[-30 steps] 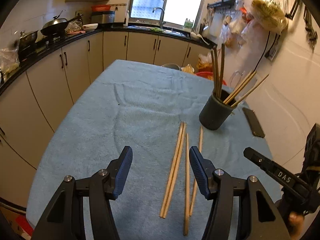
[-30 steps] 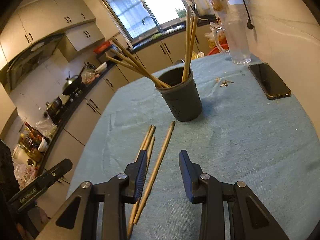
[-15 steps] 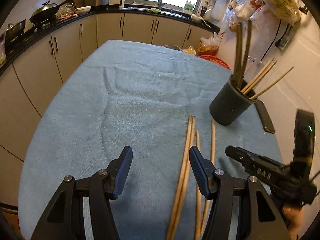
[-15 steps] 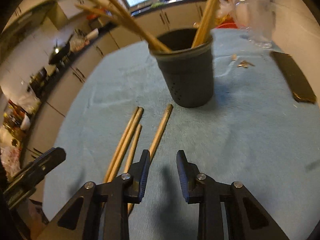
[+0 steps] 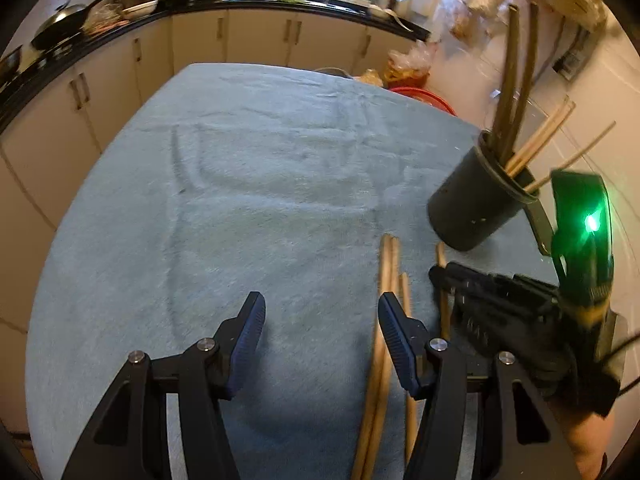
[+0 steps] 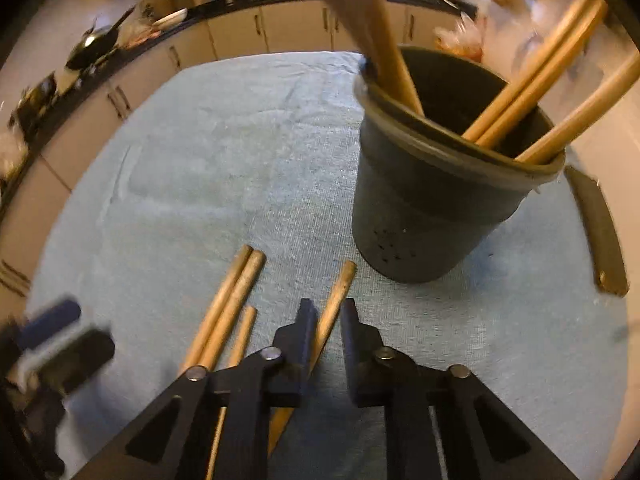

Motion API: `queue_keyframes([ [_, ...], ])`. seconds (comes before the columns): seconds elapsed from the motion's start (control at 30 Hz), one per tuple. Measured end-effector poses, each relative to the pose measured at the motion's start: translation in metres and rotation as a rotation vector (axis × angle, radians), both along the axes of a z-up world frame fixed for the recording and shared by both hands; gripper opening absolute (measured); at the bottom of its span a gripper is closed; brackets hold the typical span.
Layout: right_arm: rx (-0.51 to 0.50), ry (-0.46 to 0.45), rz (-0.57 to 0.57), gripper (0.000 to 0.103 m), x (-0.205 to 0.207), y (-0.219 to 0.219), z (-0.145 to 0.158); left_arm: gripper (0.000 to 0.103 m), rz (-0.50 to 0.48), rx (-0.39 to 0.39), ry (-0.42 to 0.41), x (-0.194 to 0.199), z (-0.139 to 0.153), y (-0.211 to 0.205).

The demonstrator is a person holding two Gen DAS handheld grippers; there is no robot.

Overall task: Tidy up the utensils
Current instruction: 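Lower the right tool onto a chopstick while the left tool lowers onto another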

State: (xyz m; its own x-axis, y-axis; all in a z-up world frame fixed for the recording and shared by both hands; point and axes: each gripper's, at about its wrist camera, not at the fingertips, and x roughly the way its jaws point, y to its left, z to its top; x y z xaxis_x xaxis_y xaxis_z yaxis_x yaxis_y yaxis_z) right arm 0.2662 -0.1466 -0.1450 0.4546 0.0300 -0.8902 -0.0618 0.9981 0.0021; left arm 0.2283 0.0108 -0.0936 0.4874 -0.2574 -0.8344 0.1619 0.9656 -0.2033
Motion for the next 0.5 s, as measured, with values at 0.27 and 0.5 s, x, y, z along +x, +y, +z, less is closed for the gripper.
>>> queue_keyframes([
  [0.27, 0.097, 0.003, -0.037, 0.009, -0.038, -0.048, 0.0, 0.059, -0.12, -0.021, 0.077, 0.036, -0.015, -0.027],
  [0.5, 0.17, -0.02, -0.073, 0.009, -0.052, -0.069, 0.001, 0.041, -0.141, 0.027, 0.143, 0.062, -0.031, -0.051],
])
